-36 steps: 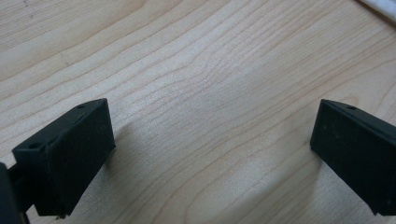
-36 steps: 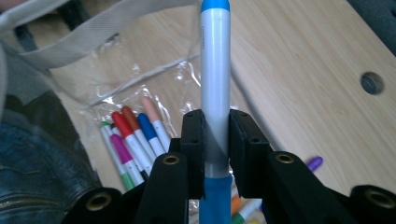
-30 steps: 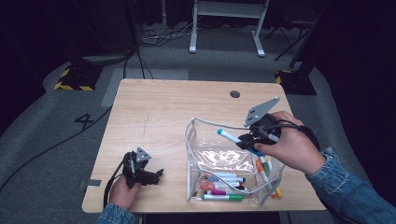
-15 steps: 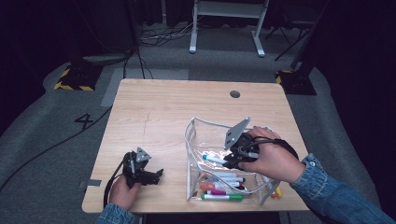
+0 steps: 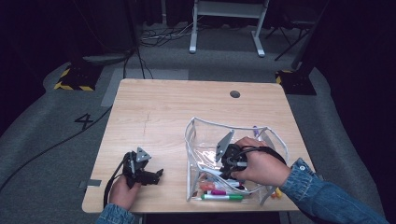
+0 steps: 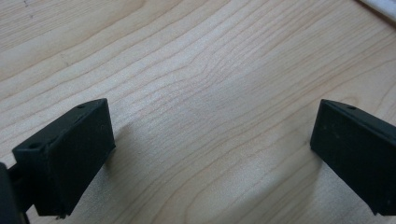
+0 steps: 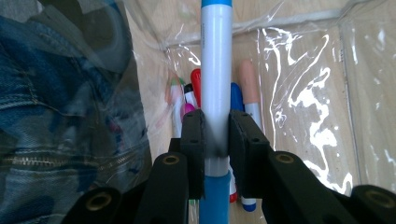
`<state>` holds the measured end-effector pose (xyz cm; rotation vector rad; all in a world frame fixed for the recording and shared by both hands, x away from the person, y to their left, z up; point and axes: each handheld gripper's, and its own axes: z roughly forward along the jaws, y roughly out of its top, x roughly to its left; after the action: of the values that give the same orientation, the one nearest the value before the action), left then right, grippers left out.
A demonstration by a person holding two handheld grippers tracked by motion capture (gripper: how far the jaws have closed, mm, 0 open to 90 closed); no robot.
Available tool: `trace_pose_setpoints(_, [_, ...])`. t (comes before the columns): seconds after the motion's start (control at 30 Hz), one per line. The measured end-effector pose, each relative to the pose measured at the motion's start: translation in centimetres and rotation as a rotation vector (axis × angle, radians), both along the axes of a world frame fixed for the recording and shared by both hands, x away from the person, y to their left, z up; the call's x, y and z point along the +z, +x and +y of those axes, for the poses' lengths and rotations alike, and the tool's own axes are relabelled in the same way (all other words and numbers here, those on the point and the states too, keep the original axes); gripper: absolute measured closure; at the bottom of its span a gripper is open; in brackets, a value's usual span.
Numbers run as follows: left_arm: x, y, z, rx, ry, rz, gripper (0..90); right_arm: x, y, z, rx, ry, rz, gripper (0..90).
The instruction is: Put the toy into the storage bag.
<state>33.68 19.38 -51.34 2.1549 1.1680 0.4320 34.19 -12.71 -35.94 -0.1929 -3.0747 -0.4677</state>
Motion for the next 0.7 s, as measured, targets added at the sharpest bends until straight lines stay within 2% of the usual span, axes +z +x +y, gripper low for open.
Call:
trace_pose_setpoints(0.2, [0.0,0.0,0.0,0.0,0.0,0.0,0.0,-1.5,0.2,0.2,0.008,-0.035,0.014,76.7])
trace_pose_setpoints(0.5, [0.0,0.0,0.0,0.0,0.0,0.0,0.0,-2.8,0.3,0.4,0.025,-0.083,0.041,75.5])
trace_pose_setpoints(0.57, [0.0,0.0,0.0,0.0,-0.001,0.002,0.0,-3.2,0.3,0.3,0.022,-0.097,0.06,64.6])
trace_pose_setpoints(0.63, [0.0,0.0,0.0,0.0,-0.002,0.002,0.0,-3.2,0.1,0.2,-0.032,-0.071,0.035,50.3])
trace_pose_setpoints(0.7, [0.0,0.0,0.0,0.0,-0.001,0.002,0.0,-2.8,0.1,0.1,-0.038,-0.037,0.018,43.2])
